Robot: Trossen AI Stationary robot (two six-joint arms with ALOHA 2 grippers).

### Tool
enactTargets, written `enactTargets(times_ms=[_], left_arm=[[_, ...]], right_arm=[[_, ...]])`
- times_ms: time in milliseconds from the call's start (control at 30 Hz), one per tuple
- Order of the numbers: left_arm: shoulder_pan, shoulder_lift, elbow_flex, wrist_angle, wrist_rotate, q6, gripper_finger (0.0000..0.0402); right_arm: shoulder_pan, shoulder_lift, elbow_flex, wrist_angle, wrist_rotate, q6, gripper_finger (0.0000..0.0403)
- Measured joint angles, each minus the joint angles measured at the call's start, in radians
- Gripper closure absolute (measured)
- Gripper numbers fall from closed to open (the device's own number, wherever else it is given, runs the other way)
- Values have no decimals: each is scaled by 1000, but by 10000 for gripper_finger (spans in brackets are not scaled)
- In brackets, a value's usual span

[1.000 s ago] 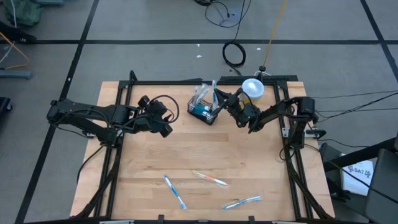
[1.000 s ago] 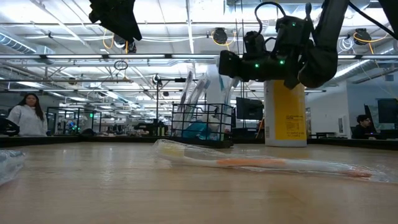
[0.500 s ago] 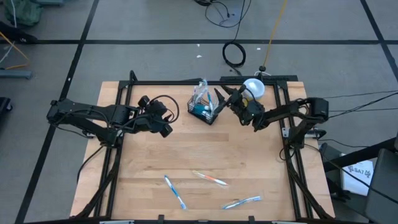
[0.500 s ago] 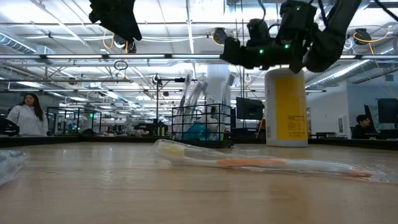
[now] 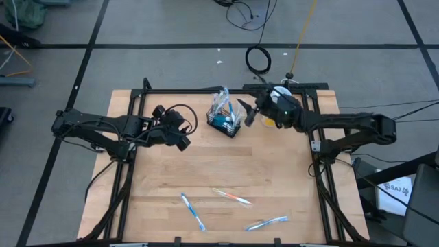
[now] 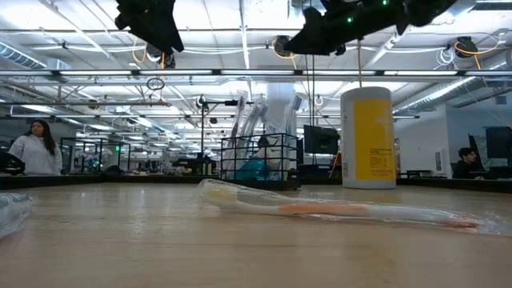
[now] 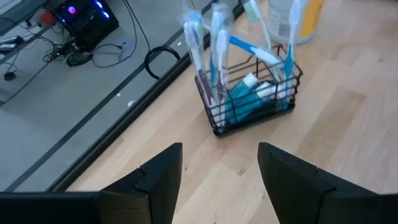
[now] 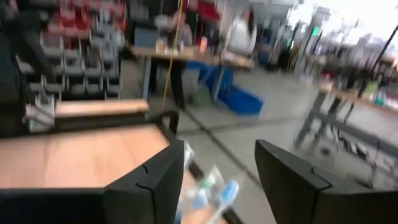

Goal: Pick & Place toothbrushing station
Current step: Put the blue toothbrush into the black organizer

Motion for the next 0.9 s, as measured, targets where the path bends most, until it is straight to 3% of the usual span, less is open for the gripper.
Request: enactTargets(times_ms=[233,433,667,900], left_arm=[[14,44,0,122,14,32,186],[70,111,0,341,39,116,186],[284,171,27,648,350,259,186],[544,346,218,577,588,175,186]], right_arm=[[22,-5,-11,-222,-1,139,214],[76,-4,-126,-180,-2,201,223],[90,-25,-130,-140,-1,146,221],[87,-39,-130,-152,-1,152,221]])
